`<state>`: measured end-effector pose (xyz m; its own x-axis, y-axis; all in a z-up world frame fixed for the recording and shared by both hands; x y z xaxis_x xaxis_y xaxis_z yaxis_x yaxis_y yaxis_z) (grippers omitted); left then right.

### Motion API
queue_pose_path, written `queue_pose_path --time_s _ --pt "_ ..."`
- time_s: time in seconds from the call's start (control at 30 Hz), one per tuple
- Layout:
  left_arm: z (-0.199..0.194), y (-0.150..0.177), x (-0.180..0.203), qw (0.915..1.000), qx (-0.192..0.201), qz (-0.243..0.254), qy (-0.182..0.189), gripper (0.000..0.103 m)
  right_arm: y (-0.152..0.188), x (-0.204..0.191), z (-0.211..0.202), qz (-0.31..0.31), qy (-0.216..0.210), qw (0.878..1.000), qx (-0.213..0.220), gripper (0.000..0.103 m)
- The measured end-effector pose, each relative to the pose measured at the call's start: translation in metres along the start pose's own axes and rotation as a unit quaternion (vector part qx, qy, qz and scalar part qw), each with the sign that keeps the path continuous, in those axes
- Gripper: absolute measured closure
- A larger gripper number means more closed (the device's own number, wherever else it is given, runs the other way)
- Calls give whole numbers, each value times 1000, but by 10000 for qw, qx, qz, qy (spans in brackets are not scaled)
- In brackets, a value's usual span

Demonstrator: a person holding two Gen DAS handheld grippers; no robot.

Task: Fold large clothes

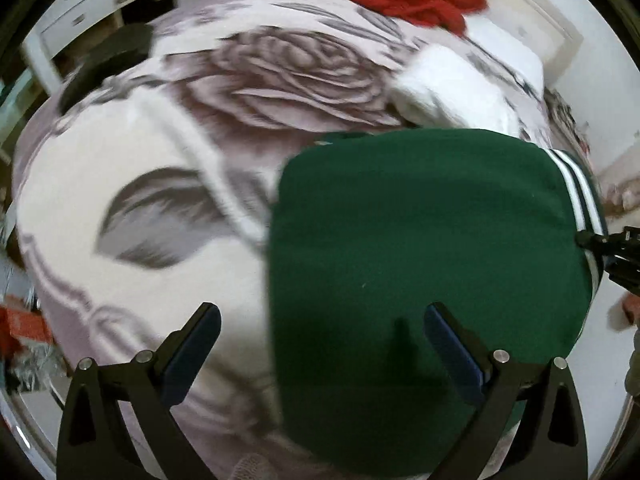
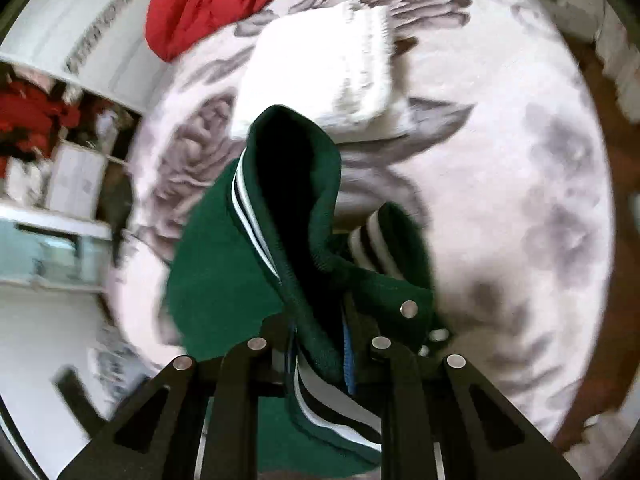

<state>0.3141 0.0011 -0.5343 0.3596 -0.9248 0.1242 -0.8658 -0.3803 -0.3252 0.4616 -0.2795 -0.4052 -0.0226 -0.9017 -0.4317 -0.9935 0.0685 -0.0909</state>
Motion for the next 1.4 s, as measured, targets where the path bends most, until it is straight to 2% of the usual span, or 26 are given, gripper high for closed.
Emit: queue_pose_path --time_s 0.07,0.13,0.2,0.3,0.33,0.37,0.43,0.5,0.53,0.6,0.67,0.73,0.77,0.8,0.83,0.87,0.9,0.97,1.07,1.13,1.2,1.23,1.27,1.33,1.37,1.4 --pt "37 -8 9 9989 -273 261 -274 0 -8 19 23 71 366 9992 -109 84" --pt "64 -8 10 9979 -448 320 -333 0 -17 42 66 162 764 9966 -266 84" --pt "87 -7 4 9972 -663 285 -208 0 -19 60 109 171 1082 9929 -470 84" --pt "88 -9 -2 9976 -669 175 -15 0 -13 71 153 131 1211 9894 -796 75" --pt "82 -9 -4 9977 -659 175 -15 0 -13 71 152 93 1153 9897 -839 71" --pt "75 -8 -6 9978 -640 172 -60 0 -12 73 144 171 932 9909 -952 61" --pt "57 -3 -9 9982 -562 131 -191 0 -8 82 121 421 572 9913 -1107 51" --pt "38 7 -16 9987 -467 -4 -197 0 1 98 82 730 196 9921 -1005 45" --pt "29 14 -20 9989 -415 -115 -165 0 9 108 64 868 50 9914 -982 36" --pt "22 31 -25 9985 -437 -276 -176 0 27 123 45 1095 -199 9887 -999 33" --pt "29 46 -27 9977 -544 -302 -264 0 53 136 44 1309 -393 9824 -1274 32" --pt "46 64 -27 9960 -779 -348 -262 0 80 140 59 1427 -470 9746 -1662 32" --pt "50 68 -28 9959 -764 -431 -223 0 99 144 78 1511 -454 9663 -2035 32" --pt "52 69 -29 9960 -758 -429 -208 0 110 144 91 1635 -460 9608 -2193 34" --pt "53 69 -29 9964 -736 -375 -199 0 118 146 99 1864 -601 9567 -2154 58" --pt "53 67 -29 9968 -717 -249 -236 0 121 145 100 2051 -783 9540 -2040 97" --pt "52 65 -30 9970 -707 -117 -309 0 118 145 95 2133 -778 9564 -1837 97" --pt "49 64 -32 9968 -687 38 -394 0 95 138 56 1767 -493 9794 -847 98" --pt "52 63 -41 9964 -756 54 -386 0 72 136 20 1448 -266 9890 -150 98" --pt "54 63 -46 9961 -803 -2 -365 0 65 150 28 1384 47 9903 -141 98" --pt "54 65 -53 9956 -845 -46 -407 0 61 177 58 1285 836 9878 -288 102" --pt "52 66 -57 9956 -846 -86 -388 0 62 187 72 1150 1026 9866 -531 102" --pt "50 68 -60 9957 -838 -135 -361 0 67 200 89 1282 923 9826 -975 102" --pt "43 71 -65 9966 -760 -265 -187 0 70 211 90 1829 384 9747 -1228 101" --pt "40 73 -66 9972 -651 -353 26 0 66 208 83 1848 24 9761 -1141 94" --pt "41 75 -66 9968 -587 -447 292 0 62 204 76 1762 -239 9788 -1018 81"
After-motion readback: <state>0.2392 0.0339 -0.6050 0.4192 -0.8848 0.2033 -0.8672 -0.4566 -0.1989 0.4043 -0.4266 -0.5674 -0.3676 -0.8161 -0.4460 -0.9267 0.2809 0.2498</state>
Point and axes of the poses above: each gripper's, at about its wrist camera, not at the fingertips, and z roughly the way its jaws point, x to its right, y to its underside, the point moved 7 cm from there along z, roughly the way its jaws point, and after that the axes turned 9 degrees about z, right-handed, at the moved point
